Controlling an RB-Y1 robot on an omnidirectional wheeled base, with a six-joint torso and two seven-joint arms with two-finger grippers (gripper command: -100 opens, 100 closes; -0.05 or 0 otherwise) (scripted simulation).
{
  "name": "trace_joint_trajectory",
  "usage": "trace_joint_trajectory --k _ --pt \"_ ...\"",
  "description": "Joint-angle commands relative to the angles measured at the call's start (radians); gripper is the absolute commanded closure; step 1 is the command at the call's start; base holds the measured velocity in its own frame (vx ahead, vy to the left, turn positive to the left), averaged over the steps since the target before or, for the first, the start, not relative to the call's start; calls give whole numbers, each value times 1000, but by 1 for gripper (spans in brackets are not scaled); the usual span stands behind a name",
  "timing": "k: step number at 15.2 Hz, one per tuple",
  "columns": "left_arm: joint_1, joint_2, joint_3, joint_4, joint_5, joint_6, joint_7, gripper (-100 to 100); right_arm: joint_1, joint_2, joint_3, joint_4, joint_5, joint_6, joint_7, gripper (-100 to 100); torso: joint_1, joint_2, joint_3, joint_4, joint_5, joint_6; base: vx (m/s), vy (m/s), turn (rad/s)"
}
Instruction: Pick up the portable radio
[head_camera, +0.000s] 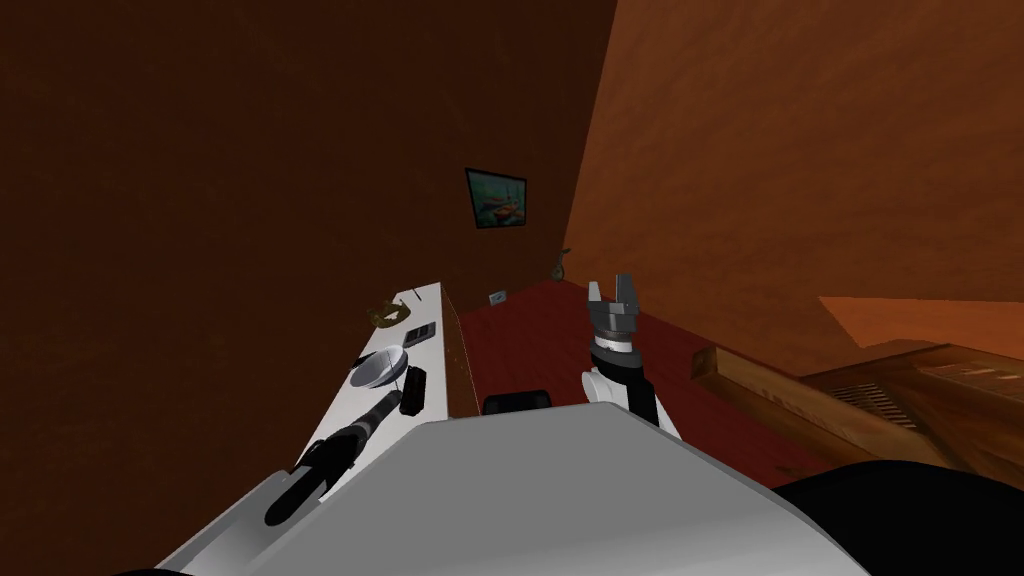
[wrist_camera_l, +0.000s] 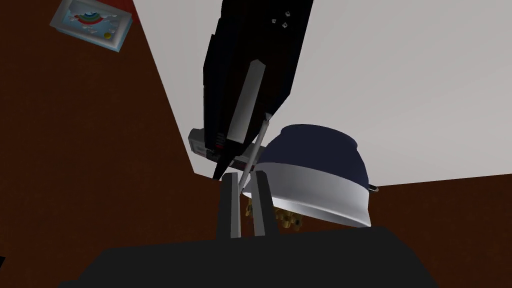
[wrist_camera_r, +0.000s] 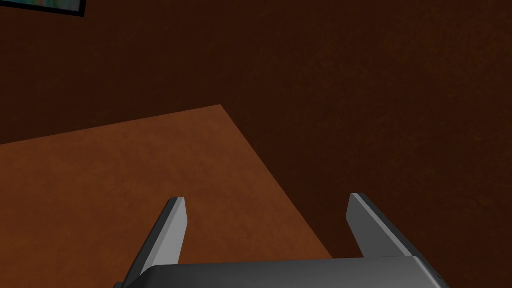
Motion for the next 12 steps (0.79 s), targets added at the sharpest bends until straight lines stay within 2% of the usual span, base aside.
trace_joint_trajectory --k 1,2,3,4,5,6,12 --pt "0 0 0 0 0 0 0 100 0 0 0 0 0 0 0 0 0 0 0 0 0 0 2 0 -13" --pt "-1 0 0 -1 0 -1 0 100 0 0 0 0 0 0 0 0 1 0 0 0 0 -1 0 0 0" --pt "20 12 4 -32 3 9 5 100 0 0 0 0 0 0 0 0 1 0 0 0 0 -1 -14 0 73" --pt "24 15 5 -38 4 11 6 100 0 0 0 0 0 0 0 0 1 0 0 0 0 -1 -22 -1 89" --pt "13 11 3 -24 3 7 3 100 0 0 0 0 0 0 0 0 1 1 0 0 0 -1 -13 -1 28" --pt "44 28 13 -27 19 0 20 -100 0 0 0 0 0 0 0 0 1 1 0 0 0 -1 -14 -1 -93" --pt "152 89 49 -31 79 -28 77 -100 0 0 0 0 0 0 0 0 3 3 1 0 1 0 -35 17 -222"
